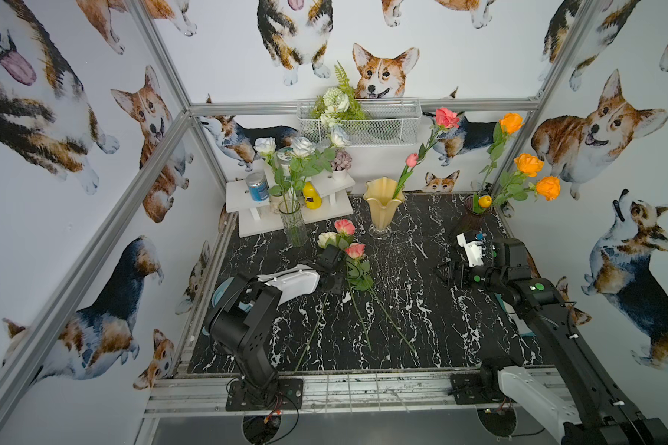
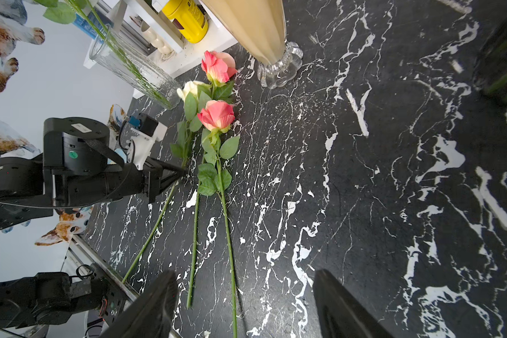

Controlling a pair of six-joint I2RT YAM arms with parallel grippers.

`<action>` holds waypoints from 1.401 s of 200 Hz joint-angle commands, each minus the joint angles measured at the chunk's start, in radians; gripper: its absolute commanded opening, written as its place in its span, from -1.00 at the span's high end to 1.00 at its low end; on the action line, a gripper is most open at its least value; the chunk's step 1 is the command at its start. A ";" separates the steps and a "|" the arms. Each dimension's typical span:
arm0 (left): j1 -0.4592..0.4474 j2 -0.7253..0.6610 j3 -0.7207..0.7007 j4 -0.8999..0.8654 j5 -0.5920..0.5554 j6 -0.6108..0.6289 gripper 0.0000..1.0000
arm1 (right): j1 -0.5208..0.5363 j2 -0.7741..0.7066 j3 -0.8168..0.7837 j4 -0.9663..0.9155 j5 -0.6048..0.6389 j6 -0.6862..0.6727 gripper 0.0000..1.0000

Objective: Arrange the flowers in different vases according to their variety
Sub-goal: Pick up the flower at the center of the board, then insert the flower into the vase.

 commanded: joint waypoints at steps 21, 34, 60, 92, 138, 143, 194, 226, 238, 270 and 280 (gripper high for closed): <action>-0.001 -0.178 -0.017 -0.070 -0.097 -0.004 1.00 | 0.008 -0.016 -0.056 0.086 -0.049 0.040 -0.57; -0.001 -0.240 -0.026 -0.043 -0.122 0.007 1.00 | 0.013 -0.021 -0.073 0.102 -0.051 0.051 -0.57; -0.001 -0.371 -0.050 0.016 -0.173 0.029 1.00 | 0.038 -0.025 -0.095 0.128 -0.046 0.070 -0.57; -0.003 -0.545 -0.083 0.120 -0.215 0.100 1.00 | 0.078 -0.020 -0.115 0.162 -0.020 0.094 -0.57; -0.003 -0.690 -0.042 0.263 -0.262 0.224 1.00 | 0.145 0.007 -0.133 0.229 0.018 0.134 -0.57; -0.003 -0.699 -0.037 0.286 -0.265 0.243 1.00 | 0.152 0.009 -0.135 0.237 0.023 0.138 -0.57; 0.025 -0.714 0.024 0.534 -0.299 0.414 1.00 | 0.199 0.022 -0.158 0.287 0.045 0.164 -0.57; 0.109 -0.635 0.120 0.656 -0.229 0.453 1.00 | 0.203 0.020 -0.172 0.309 0.047 0.173 -0.57; 0.150 -0.594 0.169 0.696 -0.186 0.441 1.00 | 0.203 0.022 -0.175 0.317 0.048 0.176 -0.57; 0.268 -0.471 0.290 0.811 -0.068 0.370 1.00 | 0.205 0.021 -0.187 0.349 0.047 0.193 -0.57; 0.292 -0.431 0.326 0.848 -0.044 0.355 1.00 | 0.207 0.021 -0.191 0.357 0.047 0.197 -0.57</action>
